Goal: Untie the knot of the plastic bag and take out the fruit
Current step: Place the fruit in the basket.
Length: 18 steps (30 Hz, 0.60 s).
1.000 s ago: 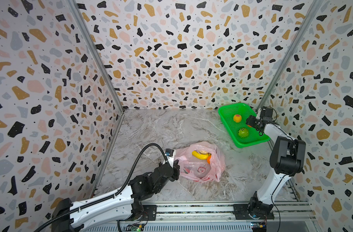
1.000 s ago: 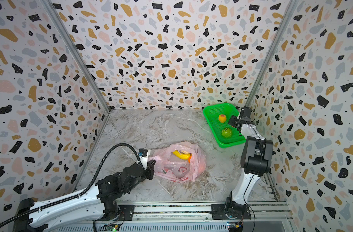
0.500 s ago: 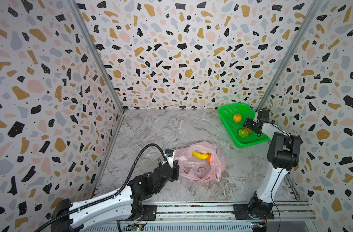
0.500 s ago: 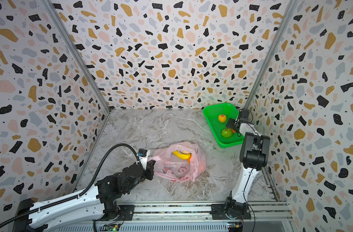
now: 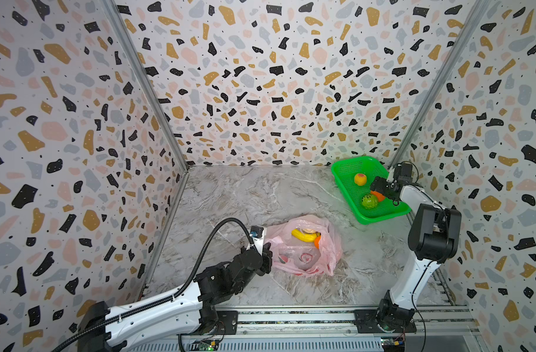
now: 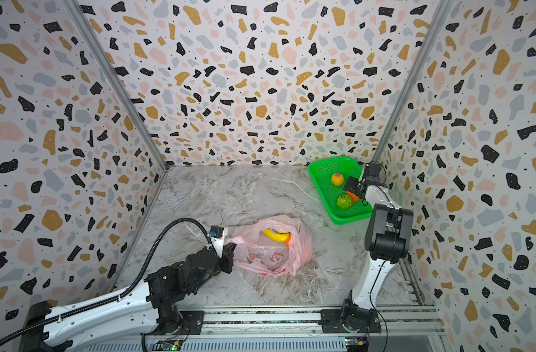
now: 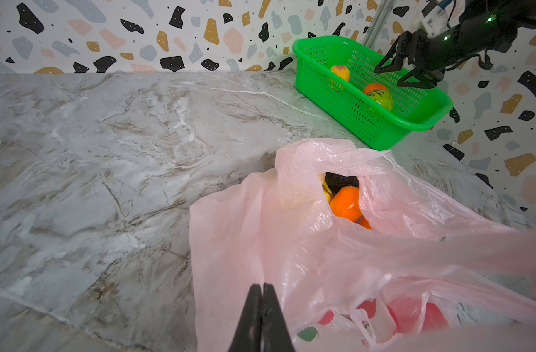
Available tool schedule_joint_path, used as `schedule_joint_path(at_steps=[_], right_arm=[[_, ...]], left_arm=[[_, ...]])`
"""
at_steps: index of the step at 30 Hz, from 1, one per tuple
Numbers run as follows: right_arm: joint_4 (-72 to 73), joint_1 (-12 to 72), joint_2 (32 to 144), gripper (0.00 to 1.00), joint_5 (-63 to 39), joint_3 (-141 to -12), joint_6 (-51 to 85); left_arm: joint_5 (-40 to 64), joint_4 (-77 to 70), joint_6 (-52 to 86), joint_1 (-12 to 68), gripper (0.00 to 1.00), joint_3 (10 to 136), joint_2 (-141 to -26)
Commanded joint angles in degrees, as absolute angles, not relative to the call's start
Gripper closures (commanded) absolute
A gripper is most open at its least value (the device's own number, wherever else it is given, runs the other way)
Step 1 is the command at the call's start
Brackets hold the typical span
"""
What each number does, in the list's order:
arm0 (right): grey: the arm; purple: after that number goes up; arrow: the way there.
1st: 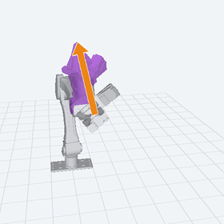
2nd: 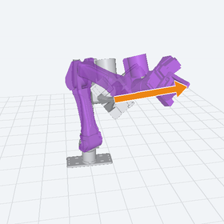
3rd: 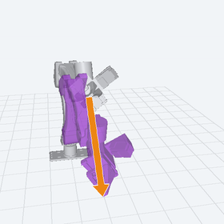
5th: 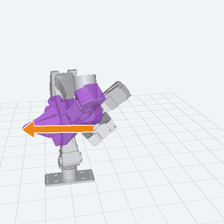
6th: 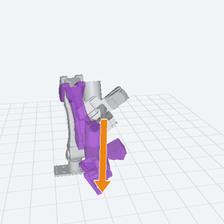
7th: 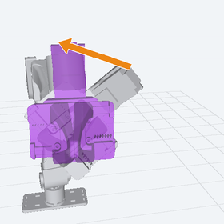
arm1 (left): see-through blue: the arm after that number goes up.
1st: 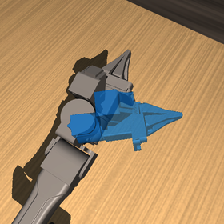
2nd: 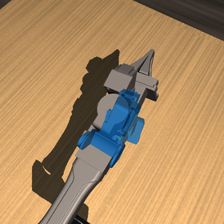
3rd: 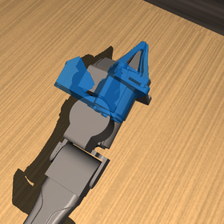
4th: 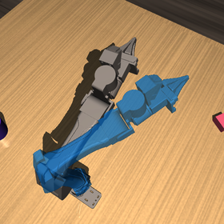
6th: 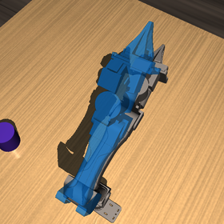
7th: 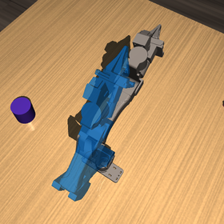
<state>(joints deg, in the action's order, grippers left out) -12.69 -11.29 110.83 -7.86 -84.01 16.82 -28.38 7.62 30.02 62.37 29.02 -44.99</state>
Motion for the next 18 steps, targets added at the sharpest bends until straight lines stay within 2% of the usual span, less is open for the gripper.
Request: schedule_joint_path(at_steps=[1,18], right_arm=[[-16.1,-10.1,103.7,0.14,-9.2,-81.3,16.8],[-26.9,2.5,80.4,0.13,-19.1,-69.1,11.8]], left_arm=[[-28.6,5.5,29.5,62.5,1.0,28.3,-44.5],[-27.9,5.6,29.2,62.5,1.0,28.5,-44.7]])
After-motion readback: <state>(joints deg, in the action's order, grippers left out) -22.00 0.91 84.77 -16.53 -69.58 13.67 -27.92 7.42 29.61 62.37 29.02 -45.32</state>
